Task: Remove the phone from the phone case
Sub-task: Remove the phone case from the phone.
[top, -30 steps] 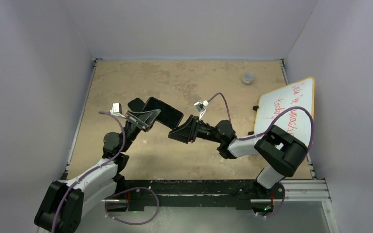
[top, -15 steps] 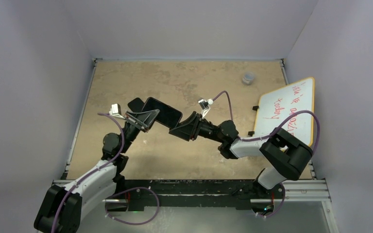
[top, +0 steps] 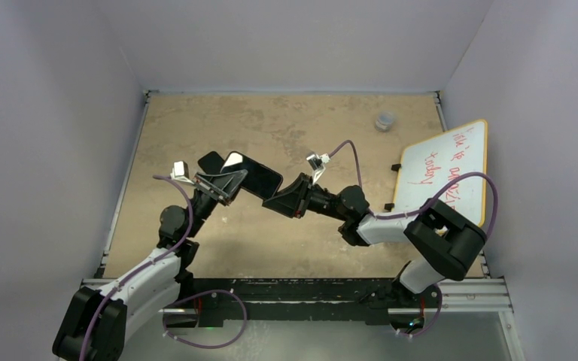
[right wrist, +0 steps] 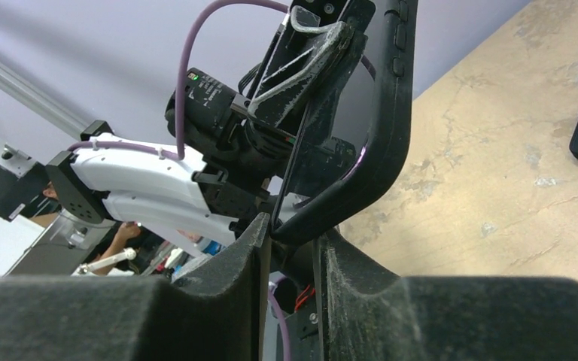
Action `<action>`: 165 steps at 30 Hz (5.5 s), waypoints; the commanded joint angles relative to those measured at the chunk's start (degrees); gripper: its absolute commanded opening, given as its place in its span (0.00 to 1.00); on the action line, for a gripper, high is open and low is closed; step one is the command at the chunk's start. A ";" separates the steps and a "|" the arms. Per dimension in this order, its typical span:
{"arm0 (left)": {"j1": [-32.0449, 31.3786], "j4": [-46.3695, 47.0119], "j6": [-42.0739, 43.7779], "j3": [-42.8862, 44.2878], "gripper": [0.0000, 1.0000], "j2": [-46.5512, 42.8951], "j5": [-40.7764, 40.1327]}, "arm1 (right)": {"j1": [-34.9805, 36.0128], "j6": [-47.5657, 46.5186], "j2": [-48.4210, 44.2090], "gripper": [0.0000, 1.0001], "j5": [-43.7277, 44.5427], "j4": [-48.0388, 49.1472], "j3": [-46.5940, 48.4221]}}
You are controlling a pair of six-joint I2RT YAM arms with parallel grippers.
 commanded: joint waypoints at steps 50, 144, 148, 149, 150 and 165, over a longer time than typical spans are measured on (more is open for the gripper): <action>0.03 -2.77 -0.68 1.89 0.00 -6.11 1.21 | 4.14 -9.09 -8.39 0.50 7.34 2.50 -2.70; 0.03 4.53 -1.99 0.76 0.00 -1.10 4.25 | 4.59 -20.25 -6.69 0.58 2.00 -2.03 -0.76; 0.03 5.03 -2.03 0.75 0.00 -0.38 4.22 | 4.60 -20.23 -7.08 0.58 1.46 -2.08 -0.35; 0.03 5.28 -2.07 0.86 0.00 -0.14 4.25 | 4.64 -20.28 -7.02 0.58 1.66 -2.26 -0.28; 0.03 5.42 -2.08 1.03 0.00 -0.03 4.47 | 4.66 -20.34 -6.93 0.59 1.82 -2.40 -0.32; 0.03 3.42 -1.13 0.70 0.00 -1.99 6.00 | 4.60 -18.27 -5.76 0.47 6.78 0.56 -0.65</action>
